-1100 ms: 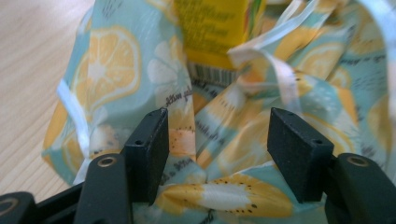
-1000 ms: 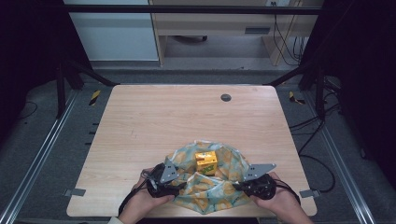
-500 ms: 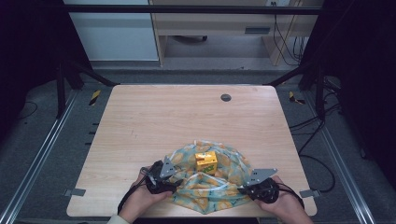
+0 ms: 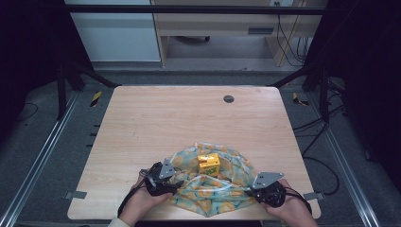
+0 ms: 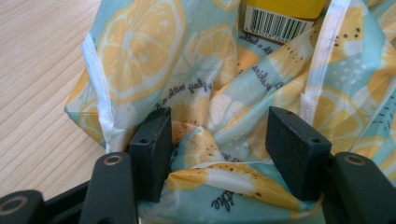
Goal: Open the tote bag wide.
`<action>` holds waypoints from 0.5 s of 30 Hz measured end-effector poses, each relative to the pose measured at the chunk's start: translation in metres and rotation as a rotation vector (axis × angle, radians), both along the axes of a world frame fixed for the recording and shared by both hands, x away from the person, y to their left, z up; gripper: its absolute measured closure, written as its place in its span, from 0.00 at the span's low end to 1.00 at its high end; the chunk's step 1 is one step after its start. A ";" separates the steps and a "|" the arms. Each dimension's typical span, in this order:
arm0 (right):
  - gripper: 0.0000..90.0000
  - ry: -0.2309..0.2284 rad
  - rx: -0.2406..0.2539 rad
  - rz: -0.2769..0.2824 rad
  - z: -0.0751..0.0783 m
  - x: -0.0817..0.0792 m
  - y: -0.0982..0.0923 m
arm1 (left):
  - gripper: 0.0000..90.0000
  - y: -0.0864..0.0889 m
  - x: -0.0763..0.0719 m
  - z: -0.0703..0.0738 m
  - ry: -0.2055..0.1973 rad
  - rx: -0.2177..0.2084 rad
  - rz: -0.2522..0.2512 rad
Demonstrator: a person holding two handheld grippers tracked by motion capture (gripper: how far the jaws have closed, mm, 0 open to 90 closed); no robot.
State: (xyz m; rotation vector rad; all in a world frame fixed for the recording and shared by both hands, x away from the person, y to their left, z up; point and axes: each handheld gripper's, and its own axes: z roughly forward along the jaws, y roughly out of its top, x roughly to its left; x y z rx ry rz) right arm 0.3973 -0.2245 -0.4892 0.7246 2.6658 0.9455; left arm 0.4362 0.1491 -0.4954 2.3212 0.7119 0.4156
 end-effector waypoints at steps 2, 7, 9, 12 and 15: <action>1.00 -0.002 -0.001 -0.006 0.000 0.001 -0.001 | 0.46 0.000 0.000 0.000 -0.001 -0.001 0.000; 0.98 -0.007 0.007 -0.013 0.000 0.000 -0.001 | 0.45 0.000 -0.001 0.000 -0.003 -0.001 0.001; 0.91 -0.015 0.016 -0.021 0.002 -0.001 -0.002 | 0.42 -0.001 -0.002 0.002 -0.005 -0.008 0.001; 0.75 -0.036 0.050 -0.051 0.007 -0.005 -0.005 | 0.37 -0.003 -0.007 0.007 -0.023 -0.034 0.001; 0.59 -0.065 0.075 -0.072 0.012 -0.009 -0.007 | 0.33 -0.003 -0.011 0.013 -0.050 -0.067 -0.004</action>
